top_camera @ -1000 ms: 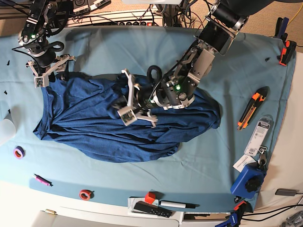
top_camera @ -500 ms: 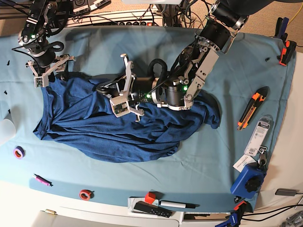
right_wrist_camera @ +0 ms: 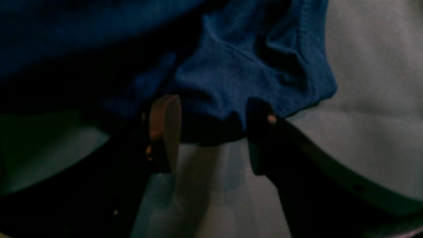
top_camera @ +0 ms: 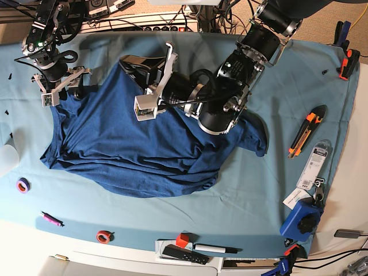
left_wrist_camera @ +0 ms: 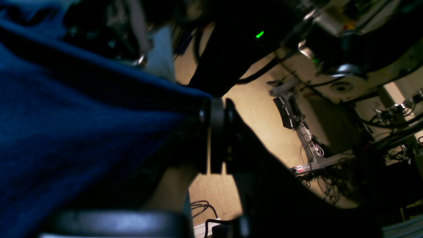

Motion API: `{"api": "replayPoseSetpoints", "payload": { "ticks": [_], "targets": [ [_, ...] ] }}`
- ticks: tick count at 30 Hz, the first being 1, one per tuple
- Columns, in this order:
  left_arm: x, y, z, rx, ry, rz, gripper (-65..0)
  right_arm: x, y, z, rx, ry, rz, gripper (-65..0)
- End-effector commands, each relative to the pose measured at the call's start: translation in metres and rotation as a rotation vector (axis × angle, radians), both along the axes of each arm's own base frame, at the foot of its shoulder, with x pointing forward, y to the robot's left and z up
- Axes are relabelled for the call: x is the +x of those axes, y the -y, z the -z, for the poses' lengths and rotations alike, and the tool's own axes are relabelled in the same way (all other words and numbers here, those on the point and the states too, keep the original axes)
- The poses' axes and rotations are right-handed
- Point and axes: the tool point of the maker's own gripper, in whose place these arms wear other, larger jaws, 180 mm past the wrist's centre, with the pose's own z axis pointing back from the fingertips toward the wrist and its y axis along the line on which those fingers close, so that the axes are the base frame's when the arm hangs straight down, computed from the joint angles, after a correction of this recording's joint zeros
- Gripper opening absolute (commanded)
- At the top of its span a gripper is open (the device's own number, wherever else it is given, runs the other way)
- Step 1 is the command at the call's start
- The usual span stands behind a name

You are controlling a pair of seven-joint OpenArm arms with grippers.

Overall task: Layout the t-shirt on the table in an organized manner, then fold the t-shirt properly
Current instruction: 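Drag the pinched fabric with the left gripper to spread the shirt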

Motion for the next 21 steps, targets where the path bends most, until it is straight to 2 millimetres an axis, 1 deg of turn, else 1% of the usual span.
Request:
{"api": "replayPoseSetpoints", "payload": {
  "ticks": [1,2,5,6,8,10,13,16,18,21],
  "targets": [
    [0.003,0.004,-0.017,-0.056,0.011,0.001,-65.0,0.008,0.004,-0.014,-0.012,0.054,-0.005,-33.8],
    [0.003,0.004,-0.017,-0.053,0.012,0.000,-65.0,0.009,0.004,-0.014,-0.012,0.054,-0.005,-33.8],
    [0.003,0.004,-0.015,-0.048,0.016,-0.002,-53.3,0.008,0.004,-0.014,-0.012,0.053,-0.005,-33.8],
    [0.004,0.004,-0.015,-0.047,0.017,-0.002,-51.9,0.008,0.004,-0.014,-0.012,0.052,-0.005,-33.8],
    [0.005,0.004,-0.012,-0.030,0.028,-0.008,-52.0,0.008,0.004,-0.014,-0.012,0.052,-0.005,-33.8],
    [0.012,0.002,0.002,0.039,0.078,-0.032,-52.0,0.008,0.004,-0.014,-0.012,0.052,-0.005,-33.8],
    [0.034,0.004,0.012,0.084,0.158,-0.131,-52.1,0.008,0.004,-0.013,-0.012,0.046,-0.005,-33.8],
    [0.058,0.001,0.029,0.170,0.275,-0.226,-52.0,0.007,0.004,-0.013,-0.013,0.043,-0.004,-33.8],
    [0.075,-0.009,0.045,0.257,0.369,-0.280,-52.0,0.007,0.004,-0.012,-0.013,0.041,-0.004,-33.8],
    [0.099,-0.032,0.063,0.360,0.473,-0.351,-52.0,0.007,0.004,-0.012,-0.013,0.041,-0.004,-33.8]
  ]
}}
